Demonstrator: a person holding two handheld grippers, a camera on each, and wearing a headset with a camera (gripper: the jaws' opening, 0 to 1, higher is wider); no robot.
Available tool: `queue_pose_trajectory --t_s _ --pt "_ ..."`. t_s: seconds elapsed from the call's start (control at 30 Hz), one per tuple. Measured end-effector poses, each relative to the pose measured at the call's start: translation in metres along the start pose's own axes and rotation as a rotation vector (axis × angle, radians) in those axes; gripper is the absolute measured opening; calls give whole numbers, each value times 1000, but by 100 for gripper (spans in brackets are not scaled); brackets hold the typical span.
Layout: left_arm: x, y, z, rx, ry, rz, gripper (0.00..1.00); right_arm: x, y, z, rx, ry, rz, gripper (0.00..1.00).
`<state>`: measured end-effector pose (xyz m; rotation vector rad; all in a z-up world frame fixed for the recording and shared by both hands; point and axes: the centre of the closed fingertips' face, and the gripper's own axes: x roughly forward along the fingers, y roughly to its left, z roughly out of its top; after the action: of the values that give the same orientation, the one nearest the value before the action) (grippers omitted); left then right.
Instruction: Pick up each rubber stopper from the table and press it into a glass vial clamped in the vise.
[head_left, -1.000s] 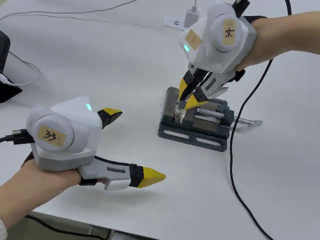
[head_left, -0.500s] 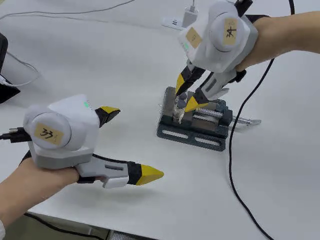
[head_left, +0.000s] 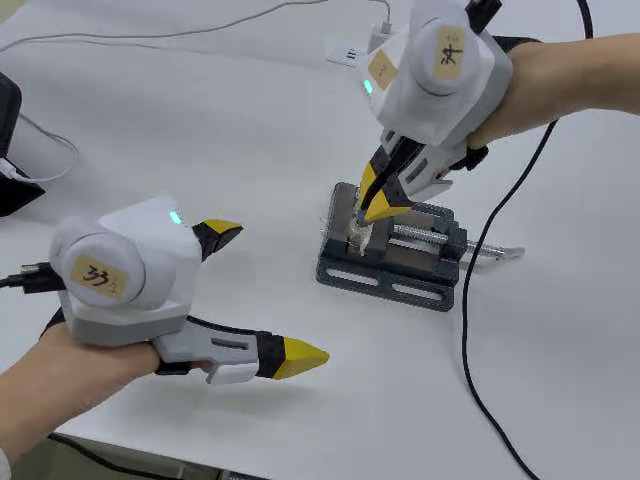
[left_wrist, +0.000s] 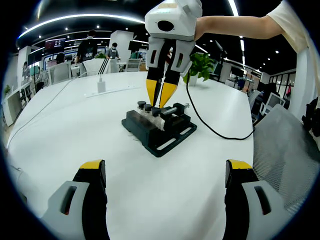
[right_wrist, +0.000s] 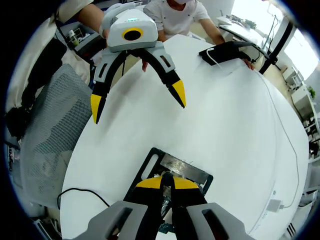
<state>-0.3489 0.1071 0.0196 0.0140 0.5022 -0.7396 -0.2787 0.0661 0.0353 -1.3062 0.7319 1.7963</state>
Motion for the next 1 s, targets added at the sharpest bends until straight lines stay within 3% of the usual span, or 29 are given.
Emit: queue_pose_trajectory --t_s 0.57,0.67,0.8,0.93,1.0 --pt "3 -3 -4 -5 8 -11 98 2 -2 -3 29 16 -2 0" --pt "4 -3 -5 -10 7 -10 98 3 -3 -2 59 33 -7 0" --pt "6 -3 -6 -15 5 -10 98 5 -2 -1 29 80 -14 0" --pt "8 -4 -6 -20 5 -13 98 5 -3 -3 62 97 -2 0" --pt "9 -4 -4 -18 1 -13 98 4 -3 -4 94 79 0 0"
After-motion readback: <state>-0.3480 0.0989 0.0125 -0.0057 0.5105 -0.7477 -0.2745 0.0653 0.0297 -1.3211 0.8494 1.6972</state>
